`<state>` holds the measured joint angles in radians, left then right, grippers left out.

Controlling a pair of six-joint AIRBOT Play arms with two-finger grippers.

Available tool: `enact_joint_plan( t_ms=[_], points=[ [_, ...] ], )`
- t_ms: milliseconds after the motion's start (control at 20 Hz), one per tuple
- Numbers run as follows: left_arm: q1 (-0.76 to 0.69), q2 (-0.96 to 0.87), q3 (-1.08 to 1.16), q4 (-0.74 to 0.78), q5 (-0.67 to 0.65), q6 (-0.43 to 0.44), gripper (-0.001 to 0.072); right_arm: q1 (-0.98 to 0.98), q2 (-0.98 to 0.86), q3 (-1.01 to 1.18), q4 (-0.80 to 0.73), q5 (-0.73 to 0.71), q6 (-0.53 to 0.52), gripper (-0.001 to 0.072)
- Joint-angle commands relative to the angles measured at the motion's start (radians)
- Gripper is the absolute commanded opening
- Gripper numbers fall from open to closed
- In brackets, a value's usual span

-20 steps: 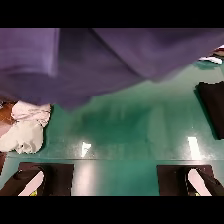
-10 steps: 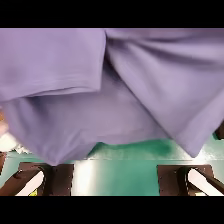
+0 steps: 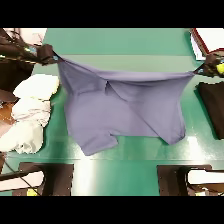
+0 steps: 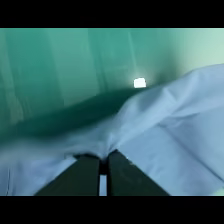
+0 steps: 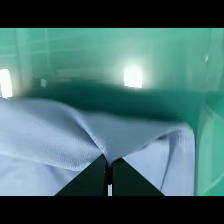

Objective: Fold the shirts.

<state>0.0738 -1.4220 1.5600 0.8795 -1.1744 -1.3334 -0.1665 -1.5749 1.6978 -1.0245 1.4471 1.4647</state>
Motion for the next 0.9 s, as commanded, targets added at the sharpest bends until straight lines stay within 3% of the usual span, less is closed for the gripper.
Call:
enact_joint_plan(
  t_ms=[0, 200, 450, 600, 850],
  points=[
    [0.001, -0.142, -0.016, -0.001, 0.178, 0.033, 0.0026, 0.008, -0.158, 0.063, 0.0, -0.129, 0.001, 0.0013],
    [0.001, -0.158, -0.015, -0.003, 0.297, 0.11, 0.0026, 0.008, -0.201, 0.146, 0.0, -0.238, -0.018, 0.0013],
    [0.001, -0.158, -0.015, 0.023, 0.111, 0.182, 0.0025, 0.015, -0.156, 0.12, -0.044, -0.166, -0.09, 0.0012],
    [0.001, -0.158, -0.026, 0.095, 0.021, 0.181, 0.0025, 0.042, -0.064, -0.052, -0.228, -0.17, -0.09, 0.0012],
    [0.001, -0.159, -0.156, 0.11, -0.014, 0.181, 0.0025, 0.07, 0.022, -0.305, -0.258, -0.246, -0.09, 0.0013]
  ],
)
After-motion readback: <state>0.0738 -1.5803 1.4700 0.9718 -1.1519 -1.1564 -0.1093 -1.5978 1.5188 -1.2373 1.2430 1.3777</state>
